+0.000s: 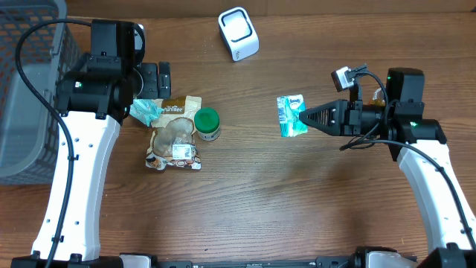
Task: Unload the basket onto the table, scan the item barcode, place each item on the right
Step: 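Lift the Kleenex pack and hold it up with the right gripper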
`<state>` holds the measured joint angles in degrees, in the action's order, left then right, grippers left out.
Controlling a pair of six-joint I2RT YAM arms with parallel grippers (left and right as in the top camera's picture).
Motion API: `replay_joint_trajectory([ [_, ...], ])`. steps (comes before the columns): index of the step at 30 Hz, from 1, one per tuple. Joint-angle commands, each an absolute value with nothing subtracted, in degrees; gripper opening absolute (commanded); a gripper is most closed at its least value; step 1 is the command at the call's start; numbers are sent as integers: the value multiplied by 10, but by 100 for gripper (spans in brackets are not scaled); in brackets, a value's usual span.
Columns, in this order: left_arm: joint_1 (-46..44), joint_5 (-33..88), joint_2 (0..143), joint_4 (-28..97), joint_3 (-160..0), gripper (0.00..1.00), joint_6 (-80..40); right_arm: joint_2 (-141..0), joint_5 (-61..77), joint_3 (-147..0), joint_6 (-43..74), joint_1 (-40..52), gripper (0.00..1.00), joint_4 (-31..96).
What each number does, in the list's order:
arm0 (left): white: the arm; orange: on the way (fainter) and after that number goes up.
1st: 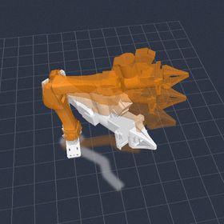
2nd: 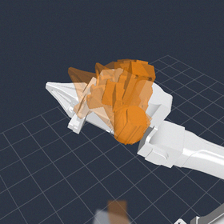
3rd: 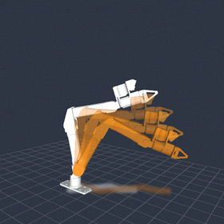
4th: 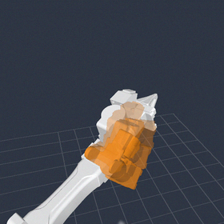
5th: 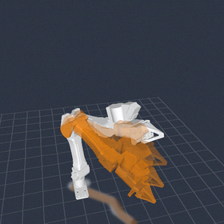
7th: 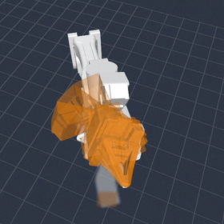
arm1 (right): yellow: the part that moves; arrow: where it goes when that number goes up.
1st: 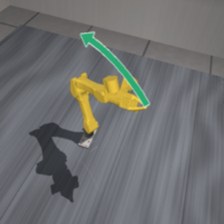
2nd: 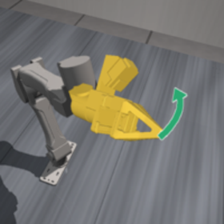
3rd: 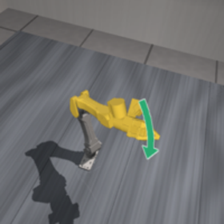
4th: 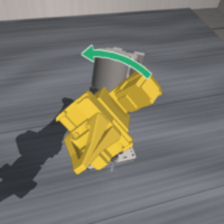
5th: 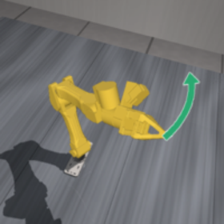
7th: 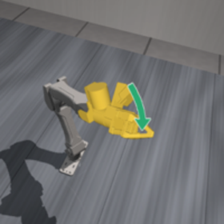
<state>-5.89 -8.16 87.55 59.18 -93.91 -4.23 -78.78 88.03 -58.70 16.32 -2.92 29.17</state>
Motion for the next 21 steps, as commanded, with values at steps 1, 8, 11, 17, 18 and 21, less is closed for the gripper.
replay_joint_trajectory([
  [1,-57,-85,879,592,-946,100,-34,-766,900,-586,186,-31,4,290],
  [8,-57,-85,879,592,-946,100,-34,-757,900,-586,213,-26,4,290],
  [11,-57,-85,879,592,-946,99,-34,-755,900,-586,215,-18,4,290],
  [17,-57,-85,879,592,-946,100,-34,-755,900,-586,215,-5,4,288],
  [18,-57,-85,879,592,-946,100,-34,-755,900,-586,215,-4,4,288],
  [21,-57,-85,879,592,-946,99,-34,-755,900,-586,215,-4,4,286],
])
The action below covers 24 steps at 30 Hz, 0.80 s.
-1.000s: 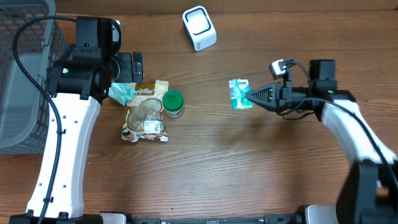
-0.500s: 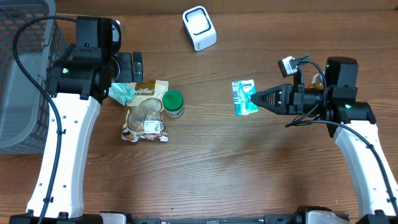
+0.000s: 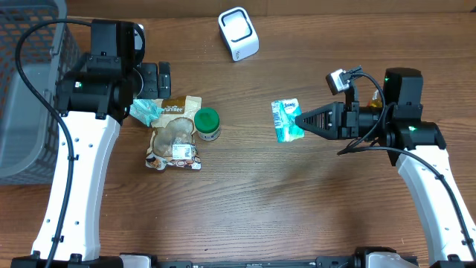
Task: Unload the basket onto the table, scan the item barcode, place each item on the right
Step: 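Lift the Kleenex pack and hold it up with the right gripper, then carry the Kleenex pack up to the white scanner with the right gripper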
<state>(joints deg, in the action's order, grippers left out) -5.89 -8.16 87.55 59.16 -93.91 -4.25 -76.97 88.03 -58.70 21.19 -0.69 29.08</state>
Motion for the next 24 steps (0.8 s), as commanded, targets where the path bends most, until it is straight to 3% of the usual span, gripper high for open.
replay_joint_trajectory([
  [1,-57,-85,879,592,-946,100,-34,-755,900,-586,215,-4,4,286],
  [18,-57,-85,879,592,-946,100,-34,-755,894,-586,212,-4,4,286],
  [24,-57,-85,879,592,-946,99,-34,-755,746,-586,212,-3,4,307],
])
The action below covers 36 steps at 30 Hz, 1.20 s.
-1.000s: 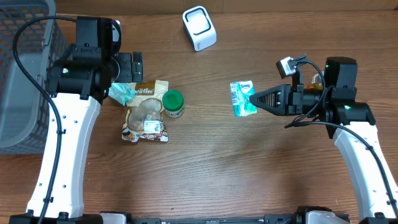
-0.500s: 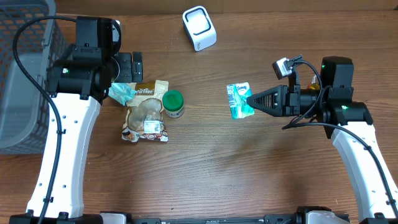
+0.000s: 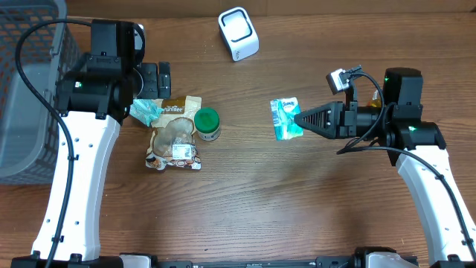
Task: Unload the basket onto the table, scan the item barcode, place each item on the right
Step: 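Carry the Kleenex pack up to the white scanner with the right gripper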
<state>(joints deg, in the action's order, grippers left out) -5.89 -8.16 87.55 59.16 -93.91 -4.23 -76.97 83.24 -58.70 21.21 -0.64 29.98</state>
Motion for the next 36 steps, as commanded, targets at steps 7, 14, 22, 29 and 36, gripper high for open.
replay_joint_trajectory([
  [7,-57,-85,879,591,-946,99,-34,-756,460,-585,175,43,4,382],
  [14,-57,-85,879,592,-946,100,-34,-768,163,-585,175,143,4,383],
  [22,-57,-85,879,592,-946,100,-34,-775,127,-727,178,177,3,439],
  [29,-57,-85,879,592,-946,99,-34,-871,83,-972,149,177,3,597],
  [36,-57,-85,879,592,-946,100,-34,-982,60,-1094,100,181,4,586],
])
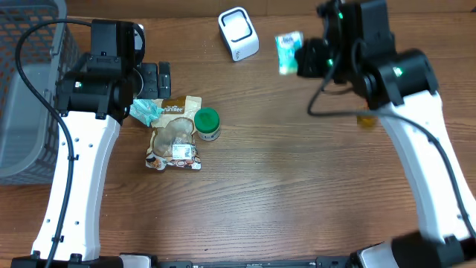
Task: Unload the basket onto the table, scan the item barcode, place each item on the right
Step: 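Carry the Kleenex pack up to the white scanner with the right gripper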
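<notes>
A small teal packet hangs near the back of the table, just right of the white barcode scanner. My right gripper is shut on the packet's right edge, with the arm raised toward the camera. My left gripper rests at the back left, beside a teal wrapper; whether its fingers are open or shut does not show.
A brown snack pouch and a green-lidded jar lie left of centre. A grey mesh basket stands at the far left edge. A small yellow object peeks out under the right arm.
My right gripper has moved with the teal packet from mid-table at the right to the back, next to the scanner. The arm is now much higher. The left arm is unchanged.
My right gripper held the teal packet at mid-table on the right. Over the following moments it shifted slightly left with it. Now the packet is held at the back beside the white scanner. The left arm and the items at left stayed put.
</notes>
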`<state>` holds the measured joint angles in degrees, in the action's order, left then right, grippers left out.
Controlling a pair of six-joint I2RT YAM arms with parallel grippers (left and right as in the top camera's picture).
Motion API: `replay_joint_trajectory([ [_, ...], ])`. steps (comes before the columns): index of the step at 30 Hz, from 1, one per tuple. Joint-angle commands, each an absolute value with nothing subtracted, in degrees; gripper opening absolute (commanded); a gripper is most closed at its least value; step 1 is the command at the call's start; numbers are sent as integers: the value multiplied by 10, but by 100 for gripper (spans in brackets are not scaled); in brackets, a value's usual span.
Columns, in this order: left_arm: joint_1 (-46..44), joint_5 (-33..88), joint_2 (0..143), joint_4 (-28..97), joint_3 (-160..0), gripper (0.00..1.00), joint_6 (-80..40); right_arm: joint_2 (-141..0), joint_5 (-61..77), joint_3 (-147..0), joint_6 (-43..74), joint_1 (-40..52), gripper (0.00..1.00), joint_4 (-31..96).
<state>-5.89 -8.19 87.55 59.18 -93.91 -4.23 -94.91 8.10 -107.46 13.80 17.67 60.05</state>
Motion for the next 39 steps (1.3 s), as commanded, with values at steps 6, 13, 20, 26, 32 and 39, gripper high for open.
replay_joint_trajectory([
  [6,-57,-85,879,591,-946,99,-34,-1055,-33,-1094,70,205,4,484],
  [13,-57,-85,879,592,-946,99,-34,-1143,-45,-1094,55,215,4,357],
  [20,-57,-85,879,592,-946,99,-34,-1225,-44,-1094,55,215,4,236],
  [26,-57,-85,879,592,-946,99,-34,-1285,-44,-1094,55,216,4,127],
  [32,-57,-85,879,592,-946,100,-34,-1328,-45,-1094,55,218,4,74],
  [39,-57,-85,879,592,-946,99,-34,-1333,-45,-1095,55,218,4,34],
])
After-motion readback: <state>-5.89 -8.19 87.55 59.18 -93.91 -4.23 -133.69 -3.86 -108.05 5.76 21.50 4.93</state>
